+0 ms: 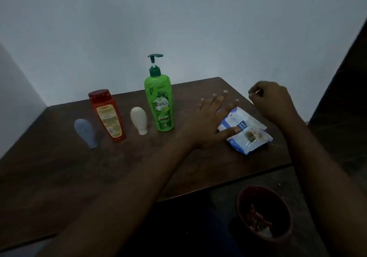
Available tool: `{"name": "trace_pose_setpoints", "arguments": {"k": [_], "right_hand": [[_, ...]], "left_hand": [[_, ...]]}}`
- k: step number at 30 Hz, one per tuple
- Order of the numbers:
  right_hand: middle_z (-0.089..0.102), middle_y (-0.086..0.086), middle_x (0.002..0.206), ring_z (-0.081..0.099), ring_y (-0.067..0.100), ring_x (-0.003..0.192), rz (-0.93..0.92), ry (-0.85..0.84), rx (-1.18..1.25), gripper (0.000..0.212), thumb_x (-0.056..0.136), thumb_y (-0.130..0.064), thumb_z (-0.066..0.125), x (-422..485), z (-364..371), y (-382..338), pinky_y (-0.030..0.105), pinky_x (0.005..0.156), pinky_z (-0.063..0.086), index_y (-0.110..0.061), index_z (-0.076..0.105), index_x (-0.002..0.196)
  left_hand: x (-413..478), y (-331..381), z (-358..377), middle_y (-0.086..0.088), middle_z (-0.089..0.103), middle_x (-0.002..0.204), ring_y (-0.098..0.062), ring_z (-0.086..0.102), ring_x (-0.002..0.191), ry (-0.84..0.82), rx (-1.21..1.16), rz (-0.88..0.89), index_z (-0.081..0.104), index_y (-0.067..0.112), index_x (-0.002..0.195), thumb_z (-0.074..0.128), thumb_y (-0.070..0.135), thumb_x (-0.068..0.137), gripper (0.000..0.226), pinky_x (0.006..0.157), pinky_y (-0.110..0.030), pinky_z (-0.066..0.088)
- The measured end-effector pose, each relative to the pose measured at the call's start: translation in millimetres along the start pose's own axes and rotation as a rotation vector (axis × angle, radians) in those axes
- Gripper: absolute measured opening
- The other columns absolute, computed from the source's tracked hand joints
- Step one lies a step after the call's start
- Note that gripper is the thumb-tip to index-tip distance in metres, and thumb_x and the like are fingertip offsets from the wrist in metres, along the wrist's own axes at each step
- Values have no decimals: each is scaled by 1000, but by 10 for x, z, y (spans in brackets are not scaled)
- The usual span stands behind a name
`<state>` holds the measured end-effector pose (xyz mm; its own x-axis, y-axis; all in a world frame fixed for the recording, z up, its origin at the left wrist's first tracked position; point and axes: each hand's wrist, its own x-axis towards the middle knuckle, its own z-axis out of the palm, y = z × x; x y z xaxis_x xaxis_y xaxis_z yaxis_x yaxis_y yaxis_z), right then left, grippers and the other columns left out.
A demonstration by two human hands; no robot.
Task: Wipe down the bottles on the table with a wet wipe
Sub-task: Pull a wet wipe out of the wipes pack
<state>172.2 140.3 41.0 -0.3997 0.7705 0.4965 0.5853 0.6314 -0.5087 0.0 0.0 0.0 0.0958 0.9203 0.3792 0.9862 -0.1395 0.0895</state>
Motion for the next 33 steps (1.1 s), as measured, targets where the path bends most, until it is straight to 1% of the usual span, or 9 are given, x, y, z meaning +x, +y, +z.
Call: {"name": "trace_pose_setpoints", "arguments": {"k": [3, 5, 8, 13, 16, 19, 22, 26, 33], "right_hand": [[72, 11, 106, 66, 30, 95, 135, -138, -97, 17, 94, -21, 61, 3, 81, 248, 34, 79, 49, -11, 73, 101], [71, 12, 107, 65, 30, 96, 190, -235, -120, 22, 95, -25, 61, -20, 165, 325, 36, 80, 49, -8, 72, 102], [70, 12, 97, 64, 28, 89, 219, -266, -90, 27, 95, -31, 62, -26, 254, 344, 36, 76, 48, -5, 70, 95], [69, 15, 90, 64, 30, 87, 239, -306, -66, 26, 90, -26, 69, -30, 382, 330, 37, 74, 47, 0, 67, 90], [61, 16, 78, 55, 26, 71, 215, -260, -74, 26, 89, -20, 68, -37, 412, 325, 33, 60, 37, -6, 53, 72], [50, 6, 67, 45, 18, 61, 217, -235, -59, 37, 91, -18, 66, -48, 406, 308, 30, 55, 31, -13, 41, 66], [57, 11, 72, 51, 21, 65, 232, -218, -23, 30, 94, -18, 63, -40, 375, 288, 32, 58, 36, -6, 49, 70], [68, 24, 96, 63, 37, 92, 262, -167, 111, 30, 94, -22, 62, -7, 314, 253, 36, 70, 45, 8, 63, 93], [68, 13, 91, 60, 21, 80, 390, -151, 414, 23, 93, -23, 62, 21, 172, 185, 32, 65, 46, -1, 70, 89]], "left_hand": [[116, 39, 282, -4, -8, 175, -30, -6, 161, -120, -83, -65, 6, 35, 166, 37, 71, 100, 82, 128, -57, -4], [130, 71, 512, -4, -4, 176, -31, -4, 161, -94, -92, -85, 7, 34, 166, 32, 73, 99, 81, 127, -60, -1], [156, 57, 758, -2, -2, 176, -30, -3, 161, -17, -128, -105, 7, 35, 166, 31, 74, 97, 83, 126, -62, 1], [166, 42, 821, 0, -9, 175, -27, -9, 161, -79, -210, -140, 4, 31, 167, 36, 73, 98, 87, 128, -59, -4], [158, 41, 791, -4, -1, 175, -27, 3, 162, -112, -243, -170, 14, 27, 165, 40, 77, 95, 89, 128, -61, 7], [153, 52, 749, -6, 1, 175, -25, 10, 161, -127, -259, -191, 18, 26, 164, 43, 79, 94, 92, 127, -58, 19], [142, 64, 703, -7, 2, 175, -25, 12, 161, -124, -271, -189, 19, 24, 163, 44, 79, 93, 93, 127, -56, 21], [136, 70, 689, -5, 0, 175, -24, 10, 161, -134, -277, -200, 19, 24, 163, 43, 81, 92, 94, 127, -56, 20], [138, 85, 658, -4, -3, 175, -25, 8, 161, -162, -254, -209, 17, 27, 164, 42, 82, 92, 93, 127, -56, 20]]}}
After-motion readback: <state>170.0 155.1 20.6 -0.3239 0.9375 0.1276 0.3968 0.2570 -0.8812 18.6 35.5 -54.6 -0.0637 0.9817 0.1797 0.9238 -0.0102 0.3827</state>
